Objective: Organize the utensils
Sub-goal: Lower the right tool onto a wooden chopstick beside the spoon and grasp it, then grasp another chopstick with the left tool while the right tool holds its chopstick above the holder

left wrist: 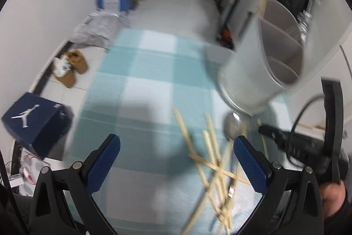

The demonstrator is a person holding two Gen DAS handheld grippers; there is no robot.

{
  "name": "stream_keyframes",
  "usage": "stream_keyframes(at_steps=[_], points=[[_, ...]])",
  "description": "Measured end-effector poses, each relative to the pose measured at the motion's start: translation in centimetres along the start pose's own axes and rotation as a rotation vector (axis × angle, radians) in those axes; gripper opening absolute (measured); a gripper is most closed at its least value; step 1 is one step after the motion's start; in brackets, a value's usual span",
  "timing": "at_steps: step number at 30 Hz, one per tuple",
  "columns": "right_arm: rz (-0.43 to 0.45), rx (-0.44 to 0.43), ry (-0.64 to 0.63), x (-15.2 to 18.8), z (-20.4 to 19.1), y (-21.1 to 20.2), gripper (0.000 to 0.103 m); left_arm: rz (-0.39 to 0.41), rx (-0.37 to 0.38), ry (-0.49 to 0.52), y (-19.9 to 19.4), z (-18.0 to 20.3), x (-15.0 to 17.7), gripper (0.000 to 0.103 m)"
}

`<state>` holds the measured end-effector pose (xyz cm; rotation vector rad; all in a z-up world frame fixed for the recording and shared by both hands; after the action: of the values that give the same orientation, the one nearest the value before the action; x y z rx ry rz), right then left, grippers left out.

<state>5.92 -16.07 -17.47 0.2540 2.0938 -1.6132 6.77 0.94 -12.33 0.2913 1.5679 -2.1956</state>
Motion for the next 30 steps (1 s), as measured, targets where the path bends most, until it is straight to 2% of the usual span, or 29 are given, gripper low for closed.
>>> stream_keyframes(at_steps=[5,8,12,17,23,25,29,30], points=[[0.077,-0.106,0.108,0.7,2.1,-2.3,0.006,-0.037,0.000,0.104,0.6,2.7,1.5,0.101],[0.124,-0.141,0.136,1.2,3.2,-3.8,0.006,-0.043,-0.041,0.155,1.2,3.6,2.1,0.101],[0.226,-0.233,0.235,1.3,4.9,-5.9,0.006,-0.072,-0.086,0.191,2.2,4.1,2.5,0.100],[0.357,-0.268,0.291,0.9,6.0,-7.8,0.006,-0.096,-0.135,0.243,3.1,4.3,2.9,0.089],[0.497,-0.286,0.354,0.7,7.9,-10.2,0.006,-0.130,-0.158,0.281,4.0,4.7,3.5,0.069],[0.525,-0.276,0.353,0.5,8.3,-10.6,0.006,-0.136,-0.170,0.289,4.3,4.8,3.5,0.055],[0.563,-0.243,0.325,0.5,8.2,-11.5,0.006,-0.134,-0.177,0.306,4.7,5.3,3.7,0.040],[0.573,-0.237,0.316,0.5,8.2,-11.7,0.006,-0.140,-0.181,0.309,4.8,5.3,3.7,0.029]])
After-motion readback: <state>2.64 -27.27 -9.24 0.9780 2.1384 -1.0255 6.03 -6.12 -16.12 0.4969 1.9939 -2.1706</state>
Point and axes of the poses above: each gripper's, at about its wrist camera, not at the fingertips, and y roughly the way its jaws point, z to its right, x to its underside, the point moved 5 cm from there along y, roughly the way its jaws point, and after that the axes turned 15 degrees about -y, right-handed, at the moved point
